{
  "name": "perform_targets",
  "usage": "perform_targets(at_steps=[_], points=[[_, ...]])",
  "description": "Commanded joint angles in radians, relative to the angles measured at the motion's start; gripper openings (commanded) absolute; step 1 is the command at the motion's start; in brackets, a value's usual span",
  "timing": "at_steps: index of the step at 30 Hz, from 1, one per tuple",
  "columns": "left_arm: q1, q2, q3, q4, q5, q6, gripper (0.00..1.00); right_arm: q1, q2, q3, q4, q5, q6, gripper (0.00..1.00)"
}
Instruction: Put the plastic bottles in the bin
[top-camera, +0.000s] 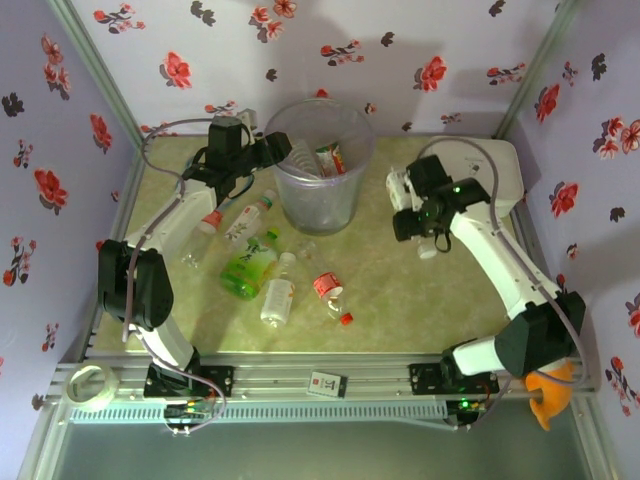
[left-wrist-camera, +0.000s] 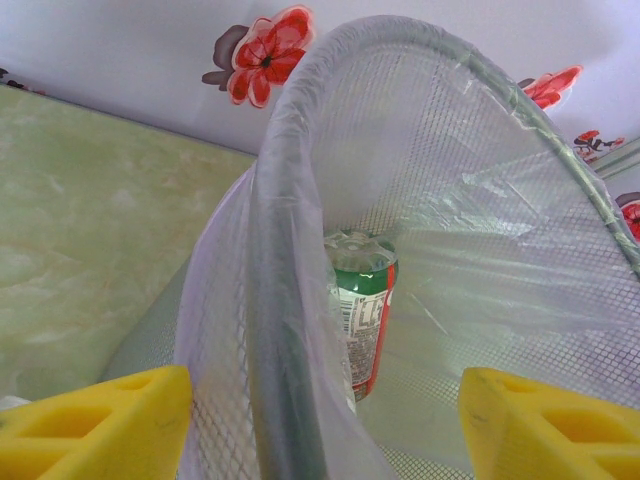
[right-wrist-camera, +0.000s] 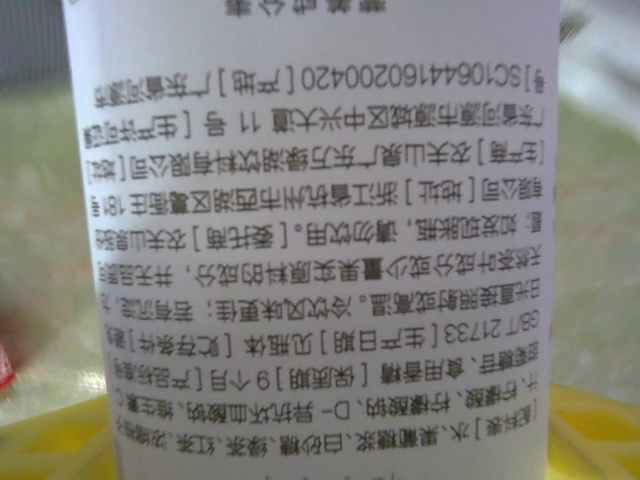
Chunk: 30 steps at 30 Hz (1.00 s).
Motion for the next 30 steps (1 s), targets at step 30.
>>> perform_targets(at_steps=[30], points=[[-0.012,0.055,0.009,-0.038,0.029,0.002,0.72,0.138,0.512,0.837,0.366,-0.174,-0.153,0.74]])
